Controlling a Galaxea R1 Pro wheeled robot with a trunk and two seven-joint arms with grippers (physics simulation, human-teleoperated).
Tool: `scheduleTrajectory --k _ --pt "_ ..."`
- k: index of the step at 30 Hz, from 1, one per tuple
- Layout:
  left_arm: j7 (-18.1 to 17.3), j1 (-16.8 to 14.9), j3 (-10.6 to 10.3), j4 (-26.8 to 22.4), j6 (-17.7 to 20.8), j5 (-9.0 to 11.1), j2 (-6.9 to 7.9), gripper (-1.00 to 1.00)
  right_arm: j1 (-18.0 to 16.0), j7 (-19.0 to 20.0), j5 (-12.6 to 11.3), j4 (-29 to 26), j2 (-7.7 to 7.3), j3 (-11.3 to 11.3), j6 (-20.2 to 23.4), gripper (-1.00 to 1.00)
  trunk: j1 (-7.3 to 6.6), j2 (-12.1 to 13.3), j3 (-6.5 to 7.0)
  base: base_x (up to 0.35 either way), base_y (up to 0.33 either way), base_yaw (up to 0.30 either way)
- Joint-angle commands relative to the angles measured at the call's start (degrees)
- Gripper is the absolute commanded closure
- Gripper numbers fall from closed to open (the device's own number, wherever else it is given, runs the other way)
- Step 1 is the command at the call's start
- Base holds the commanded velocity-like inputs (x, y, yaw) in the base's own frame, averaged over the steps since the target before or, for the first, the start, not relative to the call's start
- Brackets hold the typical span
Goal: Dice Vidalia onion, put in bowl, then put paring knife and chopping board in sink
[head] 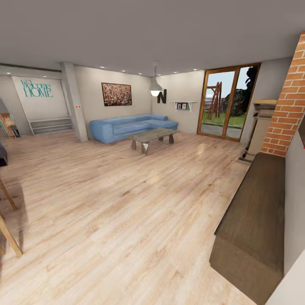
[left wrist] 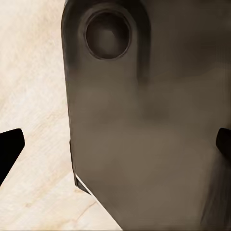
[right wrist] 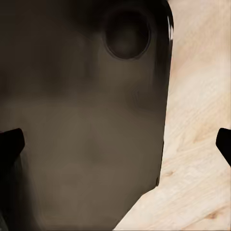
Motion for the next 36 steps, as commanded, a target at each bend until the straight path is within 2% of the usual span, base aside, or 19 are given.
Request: scheduleTrajectory --k 1,11,21,34,35,36 --pt "0.0 0.15 0.09 0.09 -0.33 -0.09 0.26 -1.0 -0.34 0.0 -0.09 -0.33 0.33 0.0 -0.13 -1.0 0.0 -0.02 -0.03 0.0 0.0 0.0" --pt "0.0 0.14 0.09 0.09 -1.27 -0.09 0.26 -1.0 -0.36 -0.03 -0.09 -1.7 3.08 0.0 -0.32 -1.0 0.0 -0.02 -0.03 0.0 0.0 0.0" --pt "0.0 0.13 0.09 0.09 -1.41 -0.09 0.26 -1.0 -0.36 -0.09 0.0 -1.78 3.21 0.03 -0.43 -1.0 0.0 -0.02 -0.03 0.0 0.0 0.0" --pt "0.0 0.17 -0.01 0.09 -1.7 0.22 0.01 -1.0 -0.36 -0.19 0.1 -1.76 3.08 0.07 -4.48 -1.0 0.0 -0.02 -0.03 0.0 0.0 0.0" --pt "-0.03 0.17 0.06 0.09 -1.73 0.23 0.0 -1.0 -0.36 -0.19 0.01 -1.79 3.15 0.01 -9.92 -1.0 0.0 -0.02 -0.03 0.0 0.0 0.0" --pt "-0.05 0.15 0.13 -0.01 -1.82 0.24 0.03 -1.0 -0.36 -0.19 -0.03 -1.81 3.25 0.01 -10.21 -1.0 0.0 -0.02 -0.03 0.0 0.0 0.0"
